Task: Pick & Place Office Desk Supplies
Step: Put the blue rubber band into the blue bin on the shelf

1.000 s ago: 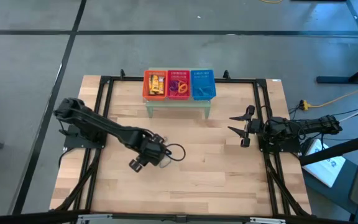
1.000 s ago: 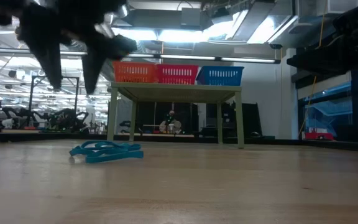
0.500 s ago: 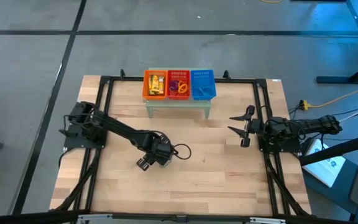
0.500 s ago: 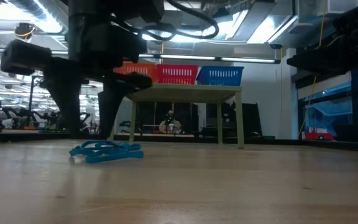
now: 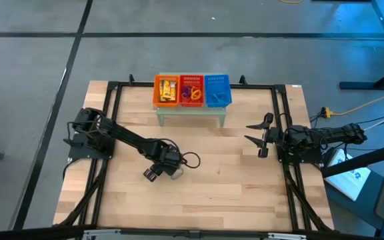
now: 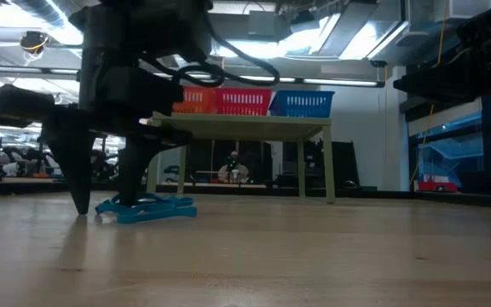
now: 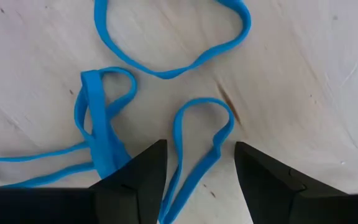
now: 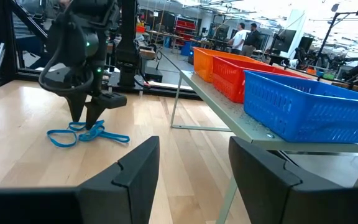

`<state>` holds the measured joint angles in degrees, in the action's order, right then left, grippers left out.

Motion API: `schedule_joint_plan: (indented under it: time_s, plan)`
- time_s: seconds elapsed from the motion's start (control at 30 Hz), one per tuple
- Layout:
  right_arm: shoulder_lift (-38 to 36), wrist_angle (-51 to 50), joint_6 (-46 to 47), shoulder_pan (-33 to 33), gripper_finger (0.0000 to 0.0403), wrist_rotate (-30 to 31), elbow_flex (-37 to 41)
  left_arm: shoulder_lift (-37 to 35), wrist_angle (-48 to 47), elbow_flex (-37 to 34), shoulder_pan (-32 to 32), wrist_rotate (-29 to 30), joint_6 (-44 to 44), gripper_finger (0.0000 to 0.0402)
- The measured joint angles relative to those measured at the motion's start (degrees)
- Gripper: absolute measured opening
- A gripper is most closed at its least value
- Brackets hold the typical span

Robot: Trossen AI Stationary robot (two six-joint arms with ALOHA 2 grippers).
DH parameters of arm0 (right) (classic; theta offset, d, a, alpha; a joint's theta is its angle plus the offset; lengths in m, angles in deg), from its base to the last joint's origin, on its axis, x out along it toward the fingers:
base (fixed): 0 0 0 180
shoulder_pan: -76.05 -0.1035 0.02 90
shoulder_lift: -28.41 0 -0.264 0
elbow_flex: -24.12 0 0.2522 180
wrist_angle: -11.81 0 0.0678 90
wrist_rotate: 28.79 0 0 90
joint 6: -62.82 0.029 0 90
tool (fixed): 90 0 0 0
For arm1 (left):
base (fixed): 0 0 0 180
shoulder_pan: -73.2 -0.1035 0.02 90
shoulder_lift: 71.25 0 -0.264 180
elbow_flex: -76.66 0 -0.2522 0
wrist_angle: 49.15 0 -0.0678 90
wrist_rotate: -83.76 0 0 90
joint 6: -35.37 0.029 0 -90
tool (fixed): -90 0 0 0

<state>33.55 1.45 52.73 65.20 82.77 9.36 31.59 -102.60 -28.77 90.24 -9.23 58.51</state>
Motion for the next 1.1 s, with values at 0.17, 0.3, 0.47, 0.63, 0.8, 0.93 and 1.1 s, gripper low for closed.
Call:
schedule_joint_plan:
  time_s: [0.17,0.3,0.47,0.63,0.8,0.93,1.1]
  plan:
    - [0.0,0.0,0.0,0.0,0.0195,0.0,0.0,0.0,2.9,-1.4,0.0,0.5,-0.3,0.0184]
    - [0.0,0.0,0.0,0.0,0.0195,0.0,0.0,0.1,4.2,-1.6,0.0,2.0,-0.6,0.0184]
    - [0.0,0.0,0.0,0.0,0.0195,-0.1,0.0,0.5,5.3,-3.0,-0.4,1.9,-0.9,0.0182]
    - [0.0,0.0,0.0,0.0,0.0195,-0.1,0.0,0.6,5.8,-5.9,-0.9,0.8,-3.1,0.0152]
    - [0.0,0.0,-0.2,0.0,0.0195,-0.1,0.0,0.4,6.3,-6.1,-1.0,-1.1,-4.6,0.0098]
    - [0.0,0.0,-0.2,0.0,0.0195,-0.1,0.0,0.4,6.7,-6.1,-1.1,-1.5,-5.2,0.0058]
    - [0.0,0.0,-0.2,0.0,0.0195,0.0,0.0,0.4,6.8,-6.1,-2.5,-5.3,-8.3,0.0015]
